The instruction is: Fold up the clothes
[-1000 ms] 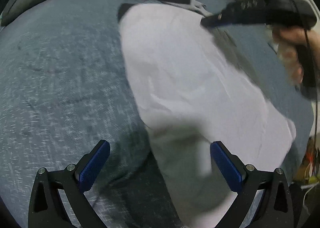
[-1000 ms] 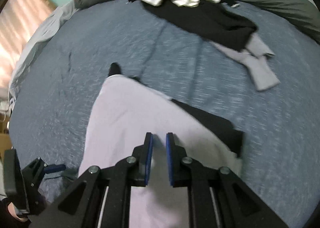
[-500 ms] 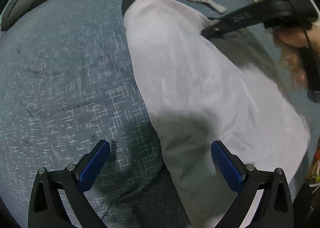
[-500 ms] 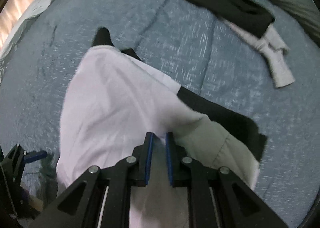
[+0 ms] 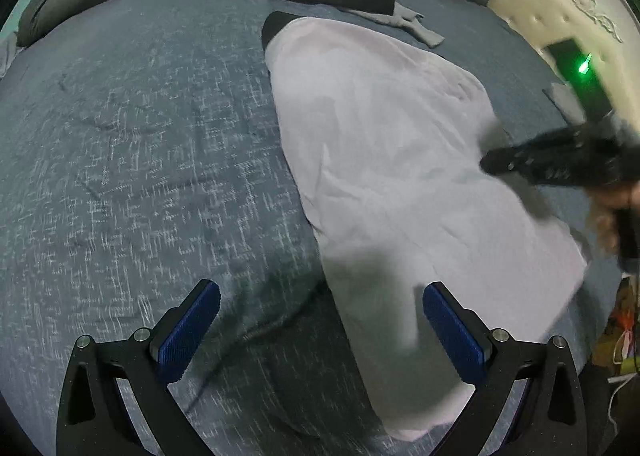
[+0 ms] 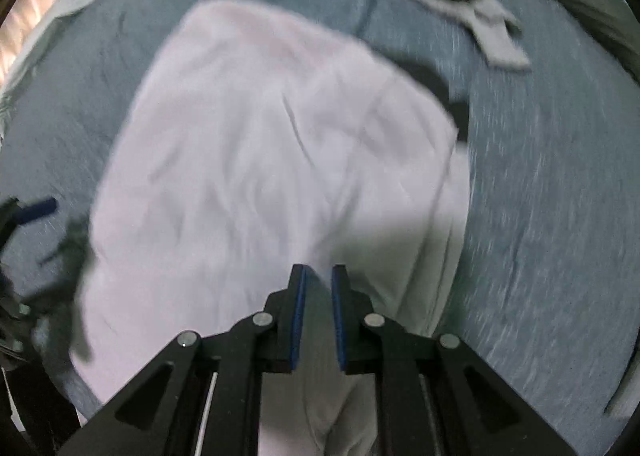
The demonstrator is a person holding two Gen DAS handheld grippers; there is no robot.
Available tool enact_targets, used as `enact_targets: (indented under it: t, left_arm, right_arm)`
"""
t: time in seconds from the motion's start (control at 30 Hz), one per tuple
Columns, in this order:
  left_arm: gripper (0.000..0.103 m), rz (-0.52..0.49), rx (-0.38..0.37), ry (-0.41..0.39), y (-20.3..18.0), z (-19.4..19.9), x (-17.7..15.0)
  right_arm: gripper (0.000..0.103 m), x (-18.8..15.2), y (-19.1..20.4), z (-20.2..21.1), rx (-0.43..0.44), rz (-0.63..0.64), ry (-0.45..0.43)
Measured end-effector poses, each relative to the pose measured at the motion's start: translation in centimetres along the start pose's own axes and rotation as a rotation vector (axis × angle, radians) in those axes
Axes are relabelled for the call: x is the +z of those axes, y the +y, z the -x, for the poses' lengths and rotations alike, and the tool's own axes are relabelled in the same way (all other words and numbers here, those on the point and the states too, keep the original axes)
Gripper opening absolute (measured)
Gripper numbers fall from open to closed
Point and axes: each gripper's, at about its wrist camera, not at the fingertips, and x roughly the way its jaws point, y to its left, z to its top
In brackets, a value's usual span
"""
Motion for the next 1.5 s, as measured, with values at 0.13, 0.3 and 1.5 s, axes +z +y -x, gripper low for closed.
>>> enact_targets:
  t: [0.13,0.3,1.5]
  left_arm:
    - [0.103,-0.021,-0.006,-0.002,-1.1,-0.1,-1.6]
    - [0.103,-0.022,-0.012,-0.005,-2.0,0.7,-2.9]
    - [0.103,0.079,-0.143,0.132,-2.7,-3.2,-5.4]
  right_arm:
    - [0.011,-2.2,-1.0,2.9,0.024,-0.08,-0.074]
    - [0.011,-6.5,0.6,7.3,0.095,-0.078,-0.147]
    - [0.074,-14.9,-3.5,2.1,0.382,-0.468,-0.042]
